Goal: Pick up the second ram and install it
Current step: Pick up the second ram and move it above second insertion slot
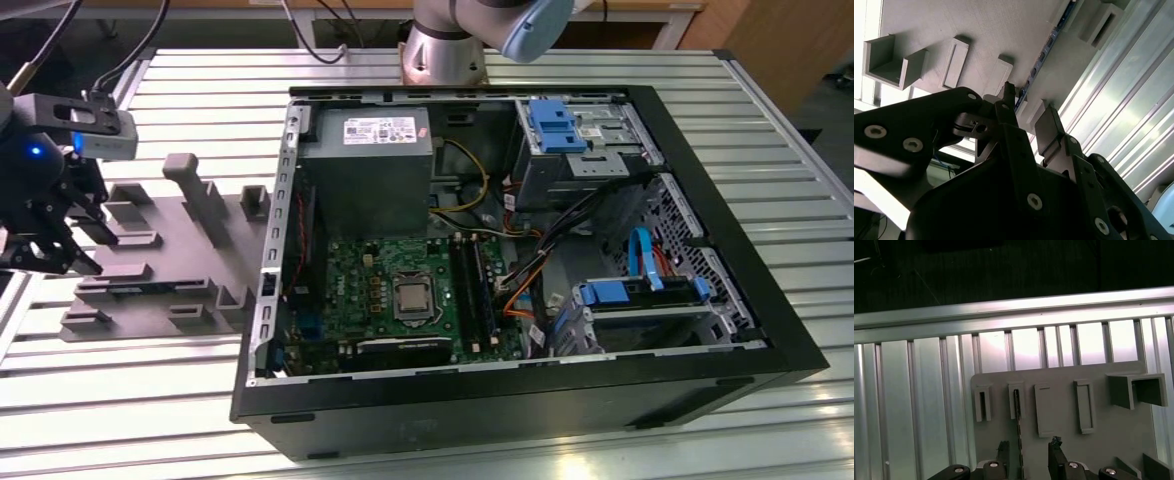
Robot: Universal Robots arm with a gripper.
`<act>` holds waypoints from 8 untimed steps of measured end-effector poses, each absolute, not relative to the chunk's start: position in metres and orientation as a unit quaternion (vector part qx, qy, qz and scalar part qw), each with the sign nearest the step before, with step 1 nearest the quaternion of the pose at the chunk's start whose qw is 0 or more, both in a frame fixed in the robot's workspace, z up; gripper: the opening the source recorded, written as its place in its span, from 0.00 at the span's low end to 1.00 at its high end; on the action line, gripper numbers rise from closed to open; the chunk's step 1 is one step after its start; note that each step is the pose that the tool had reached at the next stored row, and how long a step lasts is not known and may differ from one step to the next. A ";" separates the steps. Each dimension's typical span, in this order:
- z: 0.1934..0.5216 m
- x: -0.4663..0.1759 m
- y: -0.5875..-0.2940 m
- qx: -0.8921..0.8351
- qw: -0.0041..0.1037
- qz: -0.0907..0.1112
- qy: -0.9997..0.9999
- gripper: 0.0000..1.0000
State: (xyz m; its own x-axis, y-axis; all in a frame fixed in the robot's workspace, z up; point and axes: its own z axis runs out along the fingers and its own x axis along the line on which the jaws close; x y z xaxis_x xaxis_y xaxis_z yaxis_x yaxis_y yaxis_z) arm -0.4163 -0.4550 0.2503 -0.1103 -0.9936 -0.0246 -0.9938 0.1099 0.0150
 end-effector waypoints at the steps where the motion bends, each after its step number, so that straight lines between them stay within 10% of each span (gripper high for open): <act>1: 0.250 -0.416 -0.455 -0.667 0.004 0.014 0.745 0.44; 8: 0.243 -0.416 -0.459 -0.667 0.004 0.014 0.745 0.44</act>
State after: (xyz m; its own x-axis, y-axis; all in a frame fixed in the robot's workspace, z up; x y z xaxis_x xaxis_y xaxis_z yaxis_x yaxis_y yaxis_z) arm -0.4162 -0.4594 0.2426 -0.1102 -0.9936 -0.0246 -0.9938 0.1099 0.0145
